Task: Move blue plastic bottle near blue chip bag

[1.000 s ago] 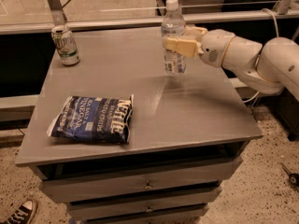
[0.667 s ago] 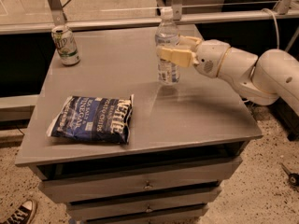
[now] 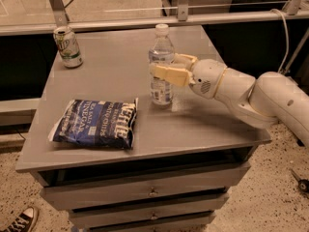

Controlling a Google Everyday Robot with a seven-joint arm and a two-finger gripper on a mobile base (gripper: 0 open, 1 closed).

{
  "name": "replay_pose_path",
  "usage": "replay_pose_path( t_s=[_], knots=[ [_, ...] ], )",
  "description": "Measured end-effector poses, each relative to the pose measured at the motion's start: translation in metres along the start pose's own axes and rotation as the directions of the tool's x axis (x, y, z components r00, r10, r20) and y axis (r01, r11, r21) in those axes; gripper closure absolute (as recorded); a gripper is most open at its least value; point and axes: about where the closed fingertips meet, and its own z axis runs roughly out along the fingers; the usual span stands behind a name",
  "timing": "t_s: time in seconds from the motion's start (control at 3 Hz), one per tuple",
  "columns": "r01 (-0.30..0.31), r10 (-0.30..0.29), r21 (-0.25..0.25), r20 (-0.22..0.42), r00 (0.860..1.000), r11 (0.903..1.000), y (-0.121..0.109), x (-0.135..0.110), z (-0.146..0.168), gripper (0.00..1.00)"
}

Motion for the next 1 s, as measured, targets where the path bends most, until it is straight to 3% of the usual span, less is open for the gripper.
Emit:
replay_pose_path(
  t_s=[0.33, 0.67, 1.0],
  knots=[
    [-0.032, 0.033, -0.038, 0.022, 0.999, 0.9987, 0.020, 0.010, 0.005, 0.84],
    [-0.046, 0.050, -0.090, 0.040, 0.998, 0.9949, 0.039, 0.020, 0.008, 0.53],
    [-0.047, 0.051, -0.098, 0.043, 0.998, 0.9941, 0.042, 0.021, 0.007, 0.29]
  ],
)
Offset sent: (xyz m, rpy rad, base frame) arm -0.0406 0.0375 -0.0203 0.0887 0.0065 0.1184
